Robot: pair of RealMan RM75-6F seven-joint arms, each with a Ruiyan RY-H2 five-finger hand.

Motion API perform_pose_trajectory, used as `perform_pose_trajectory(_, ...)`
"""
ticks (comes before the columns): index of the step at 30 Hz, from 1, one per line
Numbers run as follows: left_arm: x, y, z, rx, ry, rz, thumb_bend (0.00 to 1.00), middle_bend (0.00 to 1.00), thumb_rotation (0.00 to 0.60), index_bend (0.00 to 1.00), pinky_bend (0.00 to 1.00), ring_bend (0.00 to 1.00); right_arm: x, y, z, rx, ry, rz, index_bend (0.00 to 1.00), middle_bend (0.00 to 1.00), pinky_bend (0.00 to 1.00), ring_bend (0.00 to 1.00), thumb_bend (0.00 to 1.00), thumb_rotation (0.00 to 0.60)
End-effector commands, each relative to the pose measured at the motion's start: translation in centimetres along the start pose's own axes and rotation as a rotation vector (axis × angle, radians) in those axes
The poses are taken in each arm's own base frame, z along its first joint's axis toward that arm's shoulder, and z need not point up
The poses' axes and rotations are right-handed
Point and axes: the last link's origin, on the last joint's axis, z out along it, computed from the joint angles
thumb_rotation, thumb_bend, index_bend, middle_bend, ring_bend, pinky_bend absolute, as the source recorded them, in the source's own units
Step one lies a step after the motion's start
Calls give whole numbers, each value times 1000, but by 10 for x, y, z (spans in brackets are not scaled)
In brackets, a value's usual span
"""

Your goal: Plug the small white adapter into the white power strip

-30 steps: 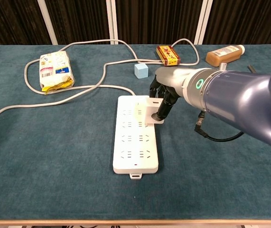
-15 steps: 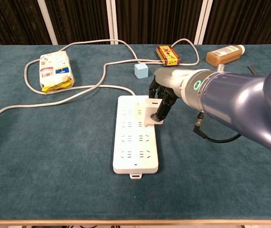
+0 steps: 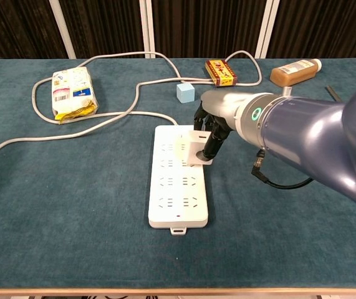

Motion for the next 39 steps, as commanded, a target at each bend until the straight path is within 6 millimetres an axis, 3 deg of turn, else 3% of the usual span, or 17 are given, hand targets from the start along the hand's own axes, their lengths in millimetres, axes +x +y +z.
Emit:
perform_pose_trajectory(1,0,0,0,0,0,0,84,0,600,179,0,0,0,-2,0,4,2,-1,576,487,87,295,503,600)
perform_pose_trajectory(39,1,-1,0,5,4,-1,84,0,600,179,0,0,-8,-9,0,35,-7,-24,583,487,86,296,502,600)
